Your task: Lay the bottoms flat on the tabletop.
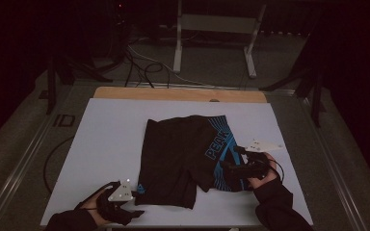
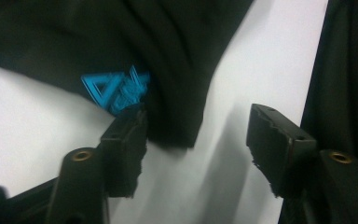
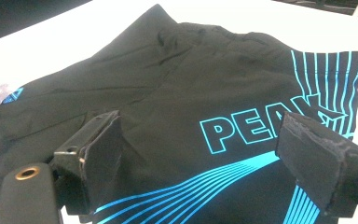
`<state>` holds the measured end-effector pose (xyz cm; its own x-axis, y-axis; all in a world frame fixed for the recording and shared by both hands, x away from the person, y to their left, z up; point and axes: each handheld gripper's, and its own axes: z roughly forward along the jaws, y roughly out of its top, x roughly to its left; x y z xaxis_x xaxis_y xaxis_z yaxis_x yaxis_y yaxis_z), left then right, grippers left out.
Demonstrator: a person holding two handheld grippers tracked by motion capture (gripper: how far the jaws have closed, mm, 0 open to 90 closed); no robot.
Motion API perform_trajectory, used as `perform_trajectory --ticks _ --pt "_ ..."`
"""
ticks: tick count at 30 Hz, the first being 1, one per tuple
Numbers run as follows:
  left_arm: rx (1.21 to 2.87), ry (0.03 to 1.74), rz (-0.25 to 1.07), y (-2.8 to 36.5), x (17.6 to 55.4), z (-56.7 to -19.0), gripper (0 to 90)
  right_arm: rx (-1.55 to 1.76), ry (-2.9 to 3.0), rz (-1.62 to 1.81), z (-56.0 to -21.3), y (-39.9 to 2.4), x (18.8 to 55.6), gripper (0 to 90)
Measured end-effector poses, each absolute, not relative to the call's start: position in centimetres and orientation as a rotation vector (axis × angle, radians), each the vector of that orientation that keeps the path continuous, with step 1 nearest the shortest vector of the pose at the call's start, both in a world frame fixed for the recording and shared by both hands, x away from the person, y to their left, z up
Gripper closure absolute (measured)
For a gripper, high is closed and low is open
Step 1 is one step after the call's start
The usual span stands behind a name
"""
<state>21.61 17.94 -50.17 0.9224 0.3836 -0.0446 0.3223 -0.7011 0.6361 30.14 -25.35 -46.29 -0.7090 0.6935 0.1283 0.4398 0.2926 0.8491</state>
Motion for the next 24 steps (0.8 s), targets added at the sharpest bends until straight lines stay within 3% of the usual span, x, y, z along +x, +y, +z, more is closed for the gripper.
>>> perform_trajectory --ticks 13,19,24 --pt "2.187 0.406 0.146 14.7 22.7 -45.6 25.7 1.012 2.302 1.395 -45.9 -25.1 29.7 14.6" --pt "2.148 0.287 0.069 10.7 23.3 -44.6 30.3 1.022 2.296 1.393 -46.0 -25.3 29.6 14.7" --pt "2.185 0.201 0.08 6.7 23.7 -44.6 32.5 1.029 2.285 1.393 -46.1 -25.6 29.7 14.7"
